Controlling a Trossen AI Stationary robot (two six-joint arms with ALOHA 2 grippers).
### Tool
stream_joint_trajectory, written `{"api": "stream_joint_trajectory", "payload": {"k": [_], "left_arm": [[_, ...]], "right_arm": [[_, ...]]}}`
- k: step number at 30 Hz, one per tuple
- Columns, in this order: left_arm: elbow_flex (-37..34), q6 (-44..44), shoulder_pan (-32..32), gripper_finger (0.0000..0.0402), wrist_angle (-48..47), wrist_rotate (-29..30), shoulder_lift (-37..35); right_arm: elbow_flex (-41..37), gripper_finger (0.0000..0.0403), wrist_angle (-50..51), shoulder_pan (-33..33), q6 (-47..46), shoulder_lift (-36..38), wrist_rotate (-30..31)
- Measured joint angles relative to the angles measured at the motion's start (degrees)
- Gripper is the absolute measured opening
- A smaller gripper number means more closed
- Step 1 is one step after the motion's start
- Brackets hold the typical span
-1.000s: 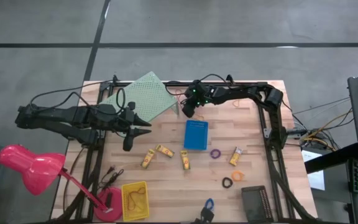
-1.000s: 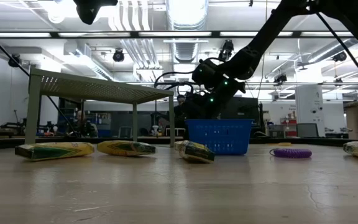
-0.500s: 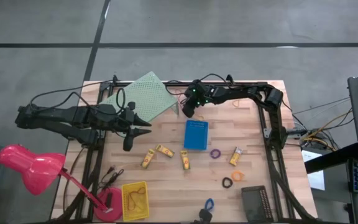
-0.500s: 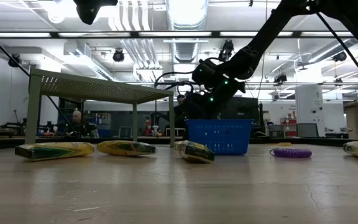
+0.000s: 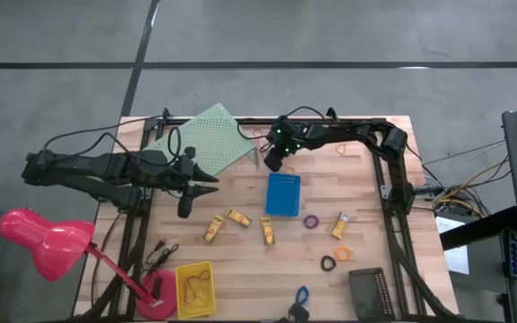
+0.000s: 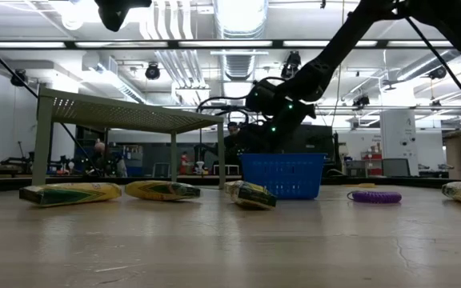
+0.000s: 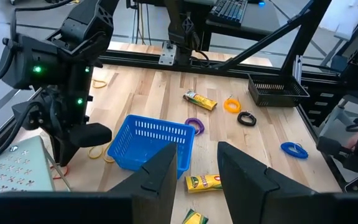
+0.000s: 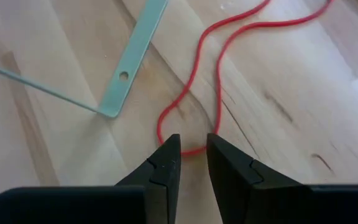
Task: Pick & Place Office Desk Supplies
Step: Put the bottom red rubber band into the yellow basket
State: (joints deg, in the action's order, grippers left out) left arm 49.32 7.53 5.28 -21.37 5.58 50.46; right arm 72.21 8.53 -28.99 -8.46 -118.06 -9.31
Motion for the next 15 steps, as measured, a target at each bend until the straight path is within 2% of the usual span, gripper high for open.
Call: {"api": "stream_joint_trajectory", "payload": {"k": [8,15], "left_arm": [[0.0,0.0,0.02,0.012,0.0,-0.01,0.0],[0.0,0.0,0.0,0.012,-0.02,0.0,0.0]], "right_arm": [[6.14,0.0073,4.76,0.72,-0.38,-4.7,-1.02],[7.22,0.0057,7.15,0.81,-0.91,-5.03,-0.8]]}}
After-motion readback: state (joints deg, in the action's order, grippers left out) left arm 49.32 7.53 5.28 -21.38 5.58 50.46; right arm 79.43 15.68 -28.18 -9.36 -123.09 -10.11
